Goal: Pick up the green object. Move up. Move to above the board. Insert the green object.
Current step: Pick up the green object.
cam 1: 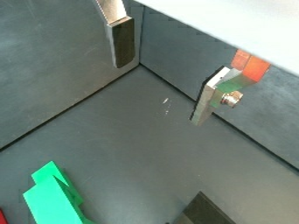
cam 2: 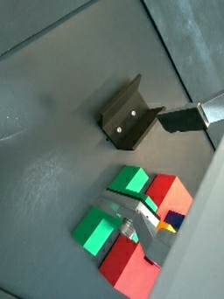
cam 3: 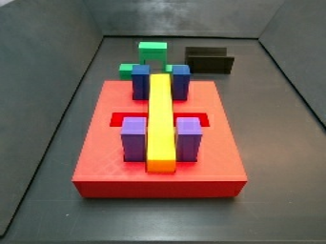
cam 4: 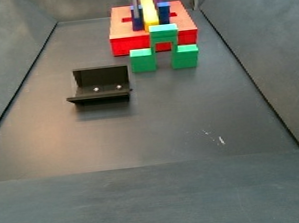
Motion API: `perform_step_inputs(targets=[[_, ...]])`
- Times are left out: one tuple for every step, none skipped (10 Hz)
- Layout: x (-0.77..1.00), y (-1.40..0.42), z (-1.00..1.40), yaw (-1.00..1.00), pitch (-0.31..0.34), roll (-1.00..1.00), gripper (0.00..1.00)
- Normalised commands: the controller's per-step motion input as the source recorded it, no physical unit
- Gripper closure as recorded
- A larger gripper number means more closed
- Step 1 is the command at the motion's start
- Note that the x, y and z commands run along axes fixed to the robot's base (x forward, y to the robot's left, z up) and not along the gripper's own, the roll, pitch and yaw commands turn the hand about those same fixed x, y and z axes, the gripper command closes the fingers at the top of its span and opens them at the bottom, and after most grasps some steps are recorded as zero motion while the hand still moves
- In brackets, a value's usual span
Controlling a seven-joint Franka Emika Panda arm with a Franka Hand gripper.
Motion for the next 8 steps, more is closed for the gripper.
perform_step_inputs(targets=[[0.06,-0.37,-0.16,0.0,-0.031,0.0,0.0],[0.14,-0.72,-0.26,0.0,-0.054,0.03,0.0],[0.1,-0.84,-0.27,0.11,-0.011,0.15,0.0],[0.06,-0.87,-0.28,0.07,0.0,0.16,0.0],[0.01,-0.9,-0.29,0.02,0.0,0.19,0.0],[0.0,-0.89,-0.27,0.01,0.019,0.21,0.0],[-0.06,-0.88,-0.24,0.02,0.03,0.2,0.0],[-0.13,-0.66,-0.22,0.0,0.016,0.11,0.0]])
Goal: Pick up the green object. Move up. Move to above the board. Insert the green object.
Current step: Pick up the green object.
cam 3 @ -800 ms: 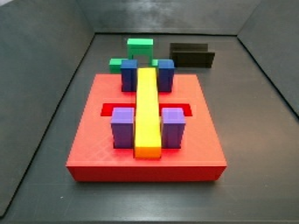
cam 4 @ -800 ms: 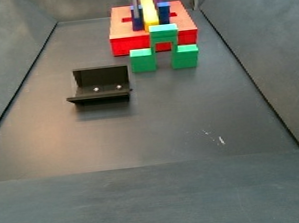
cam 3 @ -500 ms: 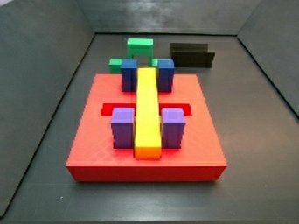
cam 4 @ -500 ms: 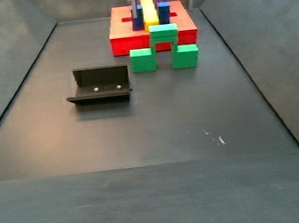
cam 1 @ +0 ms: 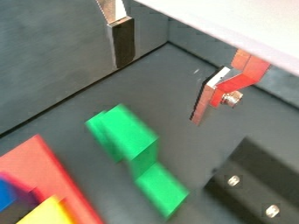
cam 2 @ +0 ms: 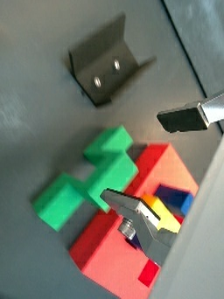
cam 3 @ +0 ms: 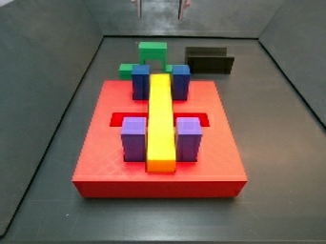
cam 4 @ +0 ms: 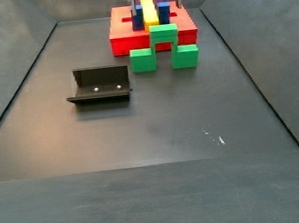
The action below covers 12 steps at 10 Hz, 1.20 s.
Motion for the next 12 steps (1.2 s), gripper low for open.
perform_step_inputs(targets=[[-0.15,-0.4,-0.27,0.0,0.0,0.01,0.0],[0.0,-0.15,-0.31,-0.04,0.0,0.0,0.0],[0.03,-0.04,-0.33,-0.02,-0.011,0.0,0.0],[0.0,0.0,-0.24,0.0,-0.011,0.0,0.0],[0.0,0.0,-0.22,-0.02,-0.019,0.0,0.0],[0.03,0.0,-0.2,-0.04,-0.019,0.0,0.0],[0.06,0.0,-0.17,-0.08,-0.011,0.0,0.0],[0.12,0.0,-0.16,-0.15,-0.023,0.0,0.0],[0.11,0.0,-0.18,-0.16,-0.031,0.0,0.0],[0.09,0.0,-0.18,-0.17,-0.027,0.0,0.0],[0.03,0.0,-0.18,-0.15,-0.024,0.0,0.0],[0.0,0.01,-0.19,-0.07,-0.014,0.0,0.0]])
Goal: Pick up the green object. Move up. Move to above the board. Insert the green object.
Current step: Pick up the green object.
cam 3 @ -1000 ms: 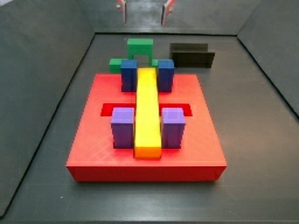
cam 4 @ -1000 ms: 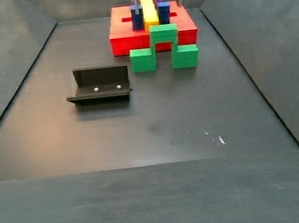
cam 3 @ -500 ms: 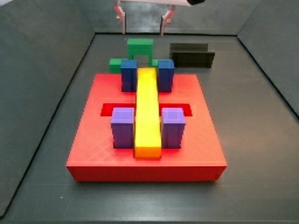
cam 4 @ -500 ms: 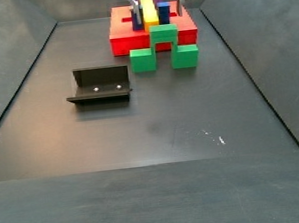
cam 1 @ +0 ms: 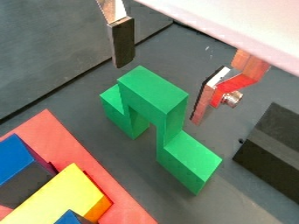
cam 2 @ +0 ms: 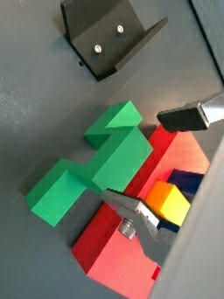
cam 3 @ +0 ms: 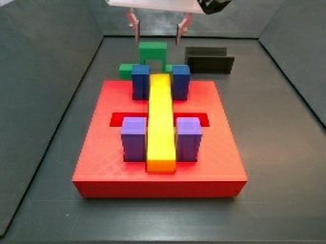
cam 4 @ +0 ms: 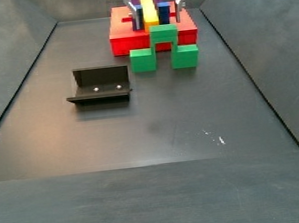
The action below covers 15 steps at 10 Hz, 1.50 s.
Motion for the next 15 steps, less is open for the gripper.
perform_step_inputs(targets=[[-0.01,0.03,-0.18,-0.02,-0.016,0.0,0.0],[-0.02,0.03,-0.18,-0.02,-0.019,0.0,0.0],[-0.12,0.05,-0.17,0.0,-0.004,0.0,0.0],[-0.17,0.06,-0.13,-0.01,-0.004,0.0,0.0],[-0.09,0.03,-0.12,-0.03,-0.003,0.0,0.0],[-0.05,0.02,-0.11,-0.04,0.0,0.0,0.0],[-0.02,0.0,-0.11,-0.04,0.0,0.0,0.0],[0.0,0.0,-0.15,-0.03,0.0,0.0,0.0],[0.0,0.0,-0.2,-0.03,0.0,0.0,0.0],[0.0,0.0,-0.22,-0.04,0.0,0.0,0.0],[0.0,0.0,-0.22,-0.04,-0.003,0.0,0.0],[0.0,0.0,-0.21,-0.04,-0.004,0.0,0.0],[0.0,0.0,-0.21,-0.04,-0.001,0.0,0.0],[0.0,0.01,-0.19,-0.03,0.0,0.0,0.0],[0.0,0.11,-0.07,-0.04,0.0,-0.02,0.0]])
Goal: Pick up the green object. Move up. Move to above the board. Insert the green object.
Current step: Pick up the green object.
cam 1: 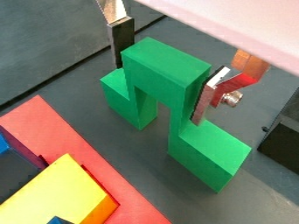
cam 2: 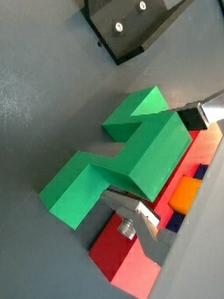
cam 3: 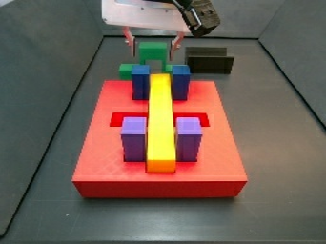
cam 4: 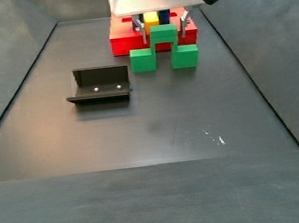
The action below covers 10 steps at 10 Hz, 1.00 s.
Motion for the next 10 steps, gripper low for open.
perform_step_inputs(targets=[[0.0,0.05,-0.09,-0.01,0.0,0.0,0.0],[0.0,0.0,0.0,0.0,0.0,0.0,0.0],[0.0,0.0,0.0,0.0,0.0,0.0,1.0],[0.0,0.0,0.0,0.0,0.0,0.0,1.0],[0.0,0.0,0.0,0.0,0.0,0.0,1.0],[0.0,0.0,0.0,0.0,0.0,0.0,1.0],[0.0,0.0,0.0,0.0,0.0,0.0,1.0],[0.0,0.0,0.0,0.0,0.0,0.0,1.0],[0.0,0.0,0.0,0.0,0.0,0.0,1.0],[0.0,0.0,0.0,0.0,0.0,0.0,1.0]])
